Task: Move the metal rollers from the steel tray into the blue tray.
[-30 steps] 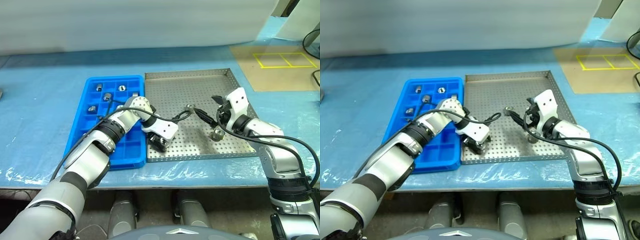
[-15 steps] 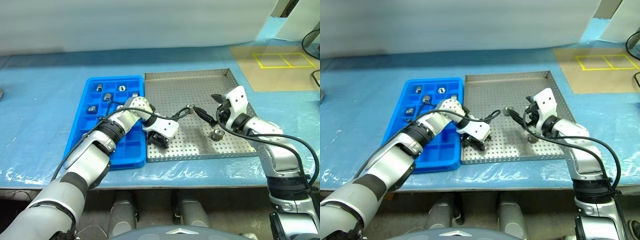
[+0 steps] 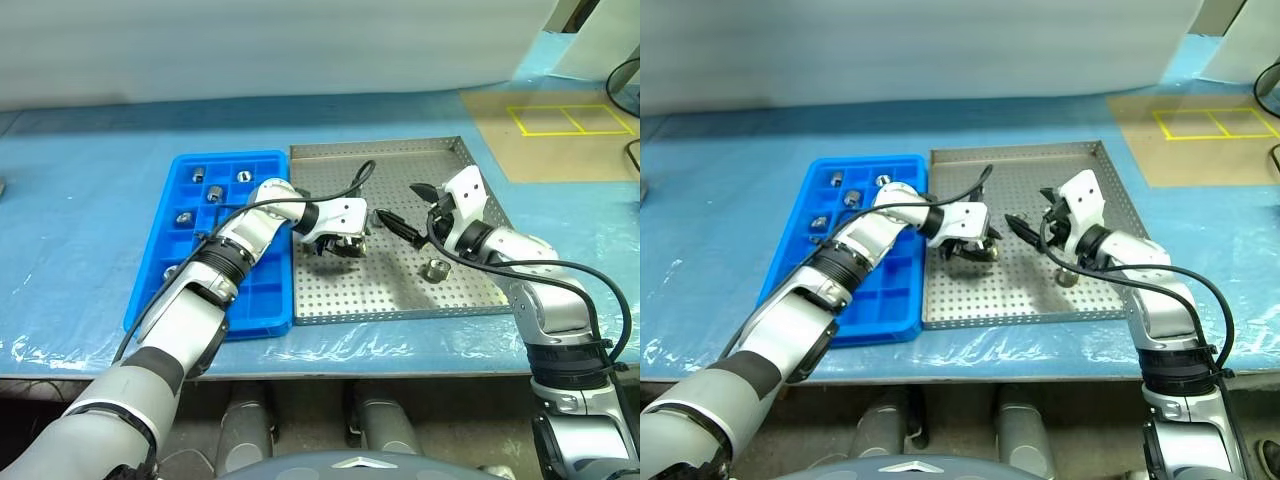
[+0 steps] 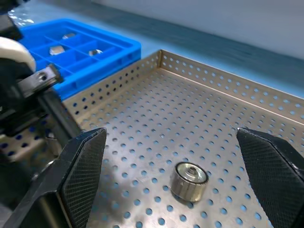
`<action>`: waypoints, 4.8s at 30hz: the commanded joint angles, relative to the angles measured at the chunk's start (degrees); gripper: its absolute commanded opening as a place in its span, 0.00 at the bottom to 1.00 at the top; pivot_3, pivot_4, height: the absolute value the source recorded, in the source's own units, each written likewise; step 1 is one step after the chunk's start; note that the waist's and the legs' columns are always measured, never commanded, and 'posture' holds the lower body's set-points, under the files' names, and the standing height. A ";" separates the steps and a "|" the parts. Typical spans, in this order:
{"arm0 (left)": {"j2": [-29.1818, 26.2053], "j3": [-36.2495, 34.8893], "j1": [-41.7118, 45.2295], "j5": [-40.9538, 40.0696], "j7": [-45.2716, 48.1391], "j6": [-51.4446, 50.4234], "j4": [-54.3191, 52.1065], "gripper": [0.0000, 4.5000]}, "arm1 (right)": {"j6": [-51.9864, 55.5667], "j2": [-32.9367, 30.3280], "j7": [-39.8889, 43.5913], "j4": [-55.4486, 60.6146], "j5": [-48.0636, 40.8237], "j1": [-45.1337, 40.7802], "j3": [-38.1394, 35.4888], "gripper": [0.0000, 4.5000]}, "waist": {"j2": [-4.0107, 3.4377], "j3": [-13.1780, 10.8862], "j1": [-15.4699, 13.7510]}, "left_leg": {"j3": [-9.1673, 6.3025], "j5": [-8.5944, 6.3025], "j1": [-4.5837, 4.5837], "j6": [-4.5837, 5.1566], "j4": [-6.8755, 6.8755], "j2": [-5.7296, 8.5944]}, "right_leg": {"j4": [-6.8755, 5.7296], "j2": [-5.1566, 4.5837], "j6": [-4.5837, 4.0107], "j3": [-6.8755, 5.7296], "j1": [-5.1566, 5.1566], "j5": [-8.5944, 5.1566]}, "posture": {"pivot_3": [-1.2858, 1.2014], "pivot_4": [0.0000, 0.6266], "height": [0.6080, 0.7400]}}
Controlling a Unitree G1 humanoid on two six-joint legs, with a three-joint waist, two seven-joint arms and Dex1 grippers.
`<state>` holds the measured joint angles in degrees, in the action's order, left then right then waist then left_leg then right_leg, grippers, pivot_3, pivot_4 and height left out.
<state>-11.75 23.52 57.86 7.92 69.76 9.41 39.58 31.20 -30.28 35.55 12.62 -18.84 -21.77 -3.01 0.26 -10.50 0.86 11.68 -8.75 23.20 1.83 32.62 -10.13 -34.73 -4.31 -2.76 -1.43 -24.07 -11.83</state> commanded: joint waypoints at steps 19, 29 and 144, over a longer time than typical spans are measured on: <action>-16.62 -22.38 -17.99 -23.37 -5.31 -29.18 -40.58 0.40 | -3.90 2.42 21.92 -9.75 -2.10 -16.60 13.11 1.00 | -0.07 -0.03 -3.84 | -0.01 0.17 -0.05 -0.30 -0.33 -0.16 | -0.10 0.00 -0.09 -0.14 -0.15 -0.04 | 0.53 0.24 1.00; -25.65 -31.96 -37.64 -27.61 -13.44 -37.12 -54.42 0.40 | -7.67 10.21 29.86 -17.35 -0.90 -20.22 20.28 1.00 | -0.05 -0.07 -6.44 | -0.04 0.19 0.00 -0.35 -0.43 -0.16 | -0.08 0.00 -0.10 -0.15 -0.23 -0.05 | 0.60 0.24 1.00; -26.26 -31.64 -44.87 -39.45 -24.29 -47.78 -61.27 0.91 | -13.22 8.21 19.33 -25.10 9.20 -14.51 12.59 0.38 | 0.00 -0.05 -7.66 | -0.12 0.35 -0.15 -0.60 -0.40 -0.20 | -0.29 0.13 -0.10 -0.08 -0.18 -0.06 | 0.57 0.24 1.00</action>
<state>-37.16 -5.76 13.05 -30.05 45.74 -38.07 -19.18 17.25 -22.01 53.61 -17.03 -7.04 -34.11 11.44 0.26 -10.55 -6.79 11.56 -8.40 23.04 1.23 32.23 -10.34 -35.04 -4.18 -2.86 -1.51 -24.25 -11.89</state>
